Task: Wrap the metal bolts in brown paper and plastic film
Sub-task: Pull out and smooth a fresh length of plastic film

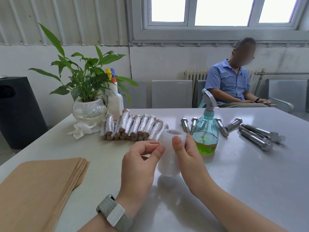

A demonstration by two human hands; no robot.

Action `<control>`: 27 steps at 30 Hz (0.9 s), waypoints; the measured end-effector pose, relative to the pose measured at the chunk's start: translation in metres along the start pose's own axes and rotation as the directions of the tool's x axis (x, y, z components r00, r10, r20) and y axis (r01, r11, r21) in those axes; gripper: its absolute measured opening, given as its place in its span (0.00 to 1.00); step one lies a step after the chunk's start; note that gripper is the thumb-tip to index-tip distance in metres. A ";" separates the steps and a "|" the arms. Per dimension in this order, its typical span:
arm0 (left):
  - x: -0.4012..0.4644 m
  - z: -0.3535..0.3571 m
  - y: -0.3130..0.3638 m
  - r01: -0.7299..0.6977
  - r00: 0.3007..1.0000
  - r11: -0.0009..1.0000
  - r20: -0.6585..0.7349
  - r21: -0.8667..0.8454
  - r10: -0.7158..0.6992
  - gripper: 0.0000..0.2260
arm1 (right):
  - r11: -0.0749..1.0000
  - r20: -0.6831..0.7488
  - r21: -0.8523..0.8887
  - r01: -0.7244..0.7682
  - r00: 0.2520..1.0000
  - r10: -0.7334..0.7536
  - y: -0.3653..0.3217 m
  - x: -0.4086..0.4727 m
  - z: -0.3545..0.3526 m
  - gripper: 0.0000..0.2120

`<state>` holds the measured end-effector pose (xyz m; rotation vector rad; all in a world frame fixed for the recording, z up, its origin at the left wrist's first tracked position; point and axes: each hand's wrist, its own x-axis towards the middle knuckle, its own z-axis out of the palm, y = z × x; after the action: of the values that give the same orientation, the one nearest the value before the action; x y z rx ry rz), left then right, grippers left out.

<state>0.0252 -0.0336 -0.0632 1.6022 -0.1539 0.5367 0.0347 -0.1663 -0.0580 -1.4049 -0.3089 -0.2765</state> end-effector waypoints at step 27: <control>-0.009 0.004 -0.005 -0.237 0.969 0.871 0.165 0.430 0.182 0.08 | 0.964 -0.183 0.216 -0.155 0.963 0.196 -0.007 0.010 -0.003 0.34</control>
<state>0.0205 -0.0387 -0.0711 2.0865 -0.3155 0.6792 0.0412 -0.1706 -0.0484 -1.1858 -0.0401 -0.2326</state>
